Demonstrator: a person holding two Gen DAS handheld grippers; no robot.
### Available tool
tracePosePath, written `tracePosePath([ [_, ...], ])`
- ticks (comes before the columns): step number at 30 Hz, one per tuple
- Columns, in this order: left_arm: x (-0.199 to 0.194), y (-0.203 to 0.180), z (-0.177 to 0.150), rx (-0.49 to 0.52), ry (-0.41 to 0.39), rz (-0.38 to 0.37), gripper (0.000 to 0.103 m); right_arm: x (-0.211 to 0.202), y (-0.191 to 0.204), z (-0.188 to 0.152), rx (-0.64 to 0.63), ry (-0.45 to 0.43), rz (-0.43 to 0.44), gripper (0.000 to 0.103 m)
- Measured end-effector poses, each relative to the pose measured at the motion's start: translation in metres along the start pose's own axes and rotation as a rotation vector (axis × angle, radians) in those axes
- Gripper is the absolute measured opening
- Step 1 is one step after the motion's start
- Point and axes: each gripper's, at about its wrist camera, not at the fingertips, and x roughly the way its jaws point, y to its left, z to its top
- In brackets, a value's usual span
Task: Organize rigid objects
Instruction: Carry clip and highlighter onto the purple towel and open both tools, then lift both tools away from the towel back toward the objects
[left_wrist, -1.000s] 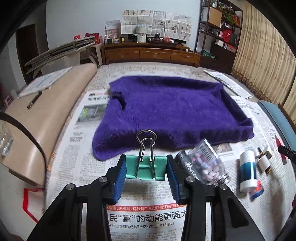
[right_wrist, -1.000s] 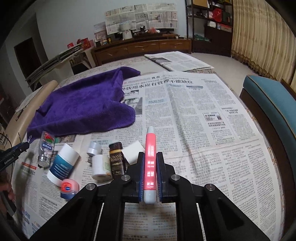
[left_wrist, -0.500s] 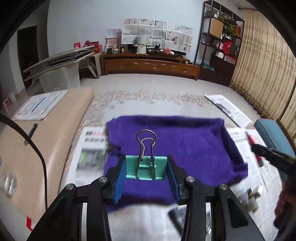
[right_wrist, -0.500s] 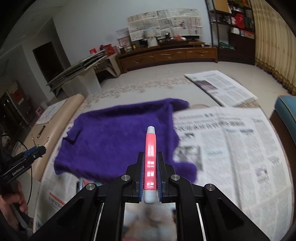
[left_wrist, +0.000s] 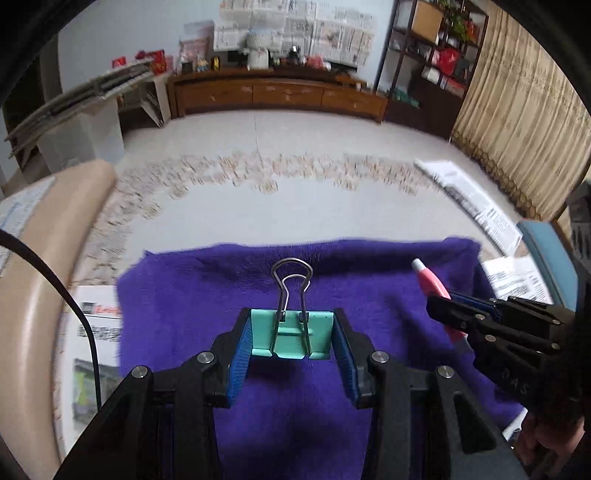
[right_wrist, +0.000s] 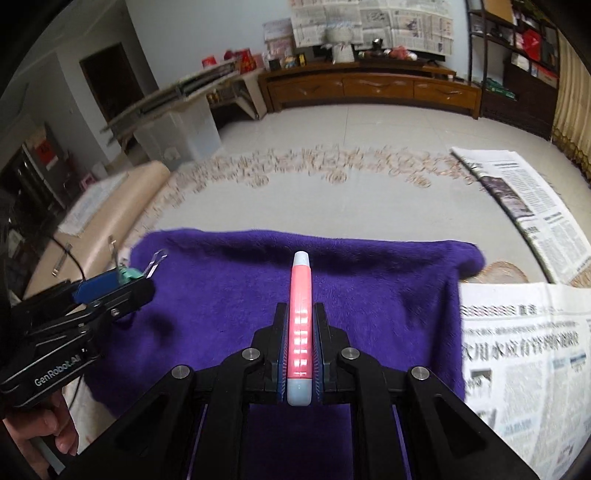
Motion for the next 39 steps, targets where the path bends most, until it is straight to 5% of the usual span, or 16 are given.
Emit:
tracePosePath([
  [14, 0.037, 0.000, -0.003, 0.067, 0.127, 0.077, 0.041, 0.043, 0.003, -0.003, -0.087, 0.121, -0.042, 0.012],
  [18, 0.038, 0.002, -0.003, 0.096, 0.152, 0.126, 0.067, 0.045, 0.005, -0.001, -0.137, 0.131, -0.036, 0.016],
  [20, 0.037, 0.005, -0.005, 0.096, 0.168, 0.120, 0.080, 0.045, 0.006, -0.001, -0.153, 0.137, -0.012, 0.032],
  [21, 0.037, 0.007, -0.007, 0.090, 0.176, 0.111, 0.082, 0.045, 0.006, -0.001, -0.158, 0.143, 0.017, 0.039],
  [23, 0.034, 0.010, -0.011, 0.068, 0.187, 0.084, 0.083, 0.045, 0.007, -0.002, -0.165, 0.154, 0.054, 0.072],
  [24, 0.032, 0.011, -0.012, 0.057, 0.186, 0.075, 0.083, 0.046, 0.009, -0.003, -0.171, 0.158, 0.038, 0.078],
  [28, 0.002, 0.016, -0.019, 0.002, 0.133, 0.063, 0.103, 0.029, 0.011, -0.010, -0.172, 0.145, 0.033, 0.079],
  [30, -0.026, 0.016, -0.028, -0.030, 0.090, 0.069, 0.103, 0.007, 0.006, -0.013, -0.141, 0.112, 0.041, 0.085],
  [32, -0.048, 0.015, -0.042, -0.060, 0.067, 0.056, 0.103, -0.018, 0.000, -0.020, -0.099, 0.070, 0.046, 0.103],
  [39, -0.092, 0.013, -0.119, -0.145, 0.090, 0.029, 0.103, -0.117, -0.030, -0.083, 0.044, 0.009, 0.041, 0.103],
])
